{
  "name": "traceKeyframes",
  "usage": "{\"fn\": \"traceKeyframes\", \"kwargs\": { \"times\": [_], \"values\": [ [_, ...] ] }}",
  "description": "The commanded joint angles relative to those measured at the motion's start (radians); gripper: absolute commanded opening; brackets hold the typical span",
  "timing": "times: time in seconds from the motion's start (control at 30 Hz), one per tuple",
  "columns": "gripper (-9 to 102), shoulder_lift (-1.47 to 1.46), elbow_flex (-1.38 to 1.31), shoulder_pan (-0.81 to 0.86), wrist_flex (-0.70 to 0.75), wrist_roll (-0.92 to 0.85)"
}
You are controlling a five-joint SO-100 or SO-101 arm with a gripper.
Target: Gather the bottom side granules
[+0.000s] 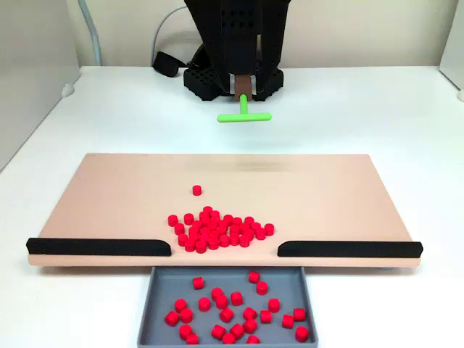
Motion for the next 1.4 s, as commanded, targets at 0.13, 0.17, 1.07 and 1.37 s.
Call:
{"fn": "traceKeyframes", "kwargs": {
  "times": [0.13, 0.17, 1.07, 1.37],
  "values": [
    [0, -0.083, -0.025, -0.032, -0.006, 0.040],
    [0, -0.086, -0.025, -0.032, -0.006, 0.040],
    [0, -0.095, -0.025, -0.025, -0.006, 0.026],
    [0, -0.095, -0.025, -0.029, -0.006, 0.026]
  ]
}}
